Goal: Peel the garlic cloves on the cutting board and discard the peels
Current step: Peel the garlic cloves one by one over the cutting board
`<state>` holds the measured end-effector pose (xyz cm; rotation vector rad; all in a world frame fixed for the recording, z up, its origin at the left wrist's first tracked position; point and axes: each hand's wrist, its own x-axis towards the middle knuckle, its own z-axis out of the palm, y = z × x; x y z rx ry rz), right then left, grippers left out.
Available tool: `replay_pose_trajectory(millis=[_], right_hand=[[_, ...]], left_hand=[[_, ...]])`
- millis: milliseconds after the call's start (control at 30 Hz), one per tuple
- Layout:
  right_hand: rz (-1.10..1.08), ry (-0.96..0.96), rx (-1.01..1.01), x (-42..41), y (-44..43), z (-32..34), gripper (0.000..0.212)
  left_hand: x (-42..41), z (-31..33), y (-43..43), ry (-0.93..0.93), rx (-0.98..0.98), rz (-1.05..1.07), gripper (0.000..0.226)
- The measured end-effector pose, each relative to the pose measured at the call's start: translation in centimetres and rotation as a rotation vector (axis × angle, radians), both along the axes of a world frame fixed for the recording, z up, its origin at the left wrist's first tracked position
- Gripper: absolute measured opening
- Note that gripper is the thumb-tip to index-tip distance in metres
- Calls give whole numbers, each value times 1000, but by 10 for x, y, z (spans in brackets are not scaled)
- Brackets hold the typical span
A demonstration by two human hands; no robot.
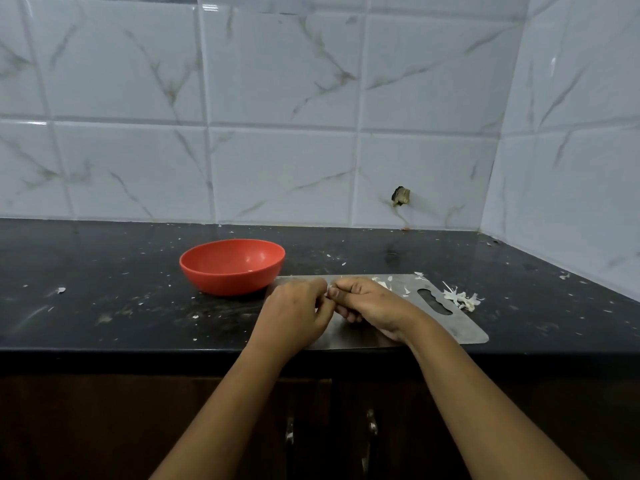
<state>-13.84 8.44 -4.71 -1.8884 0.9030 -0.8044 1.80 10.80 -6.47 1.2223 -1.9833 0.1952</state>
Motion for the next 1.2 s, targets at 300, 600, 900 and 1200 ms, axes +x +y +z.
replay_pose_trajectory(millis=[300, 600, 900, 1200], right_hand=[[16, -106, 50, -5, 1, 0, 21], [-120, -243, 24, -7, 1, -7, 8], [-294, -185, -115, -4, -1, -12, 12], [-300, 30, -312, -1, 5, -12, 21]], left_hand=[[9, 6, -1, 350, 88, -80, 18], [8, 7, -6, 233, 252, 0, 15], [5, 2, -9, 220, 201, -86, 22], [3, 1, -8, 143, 102, -3, 10]])
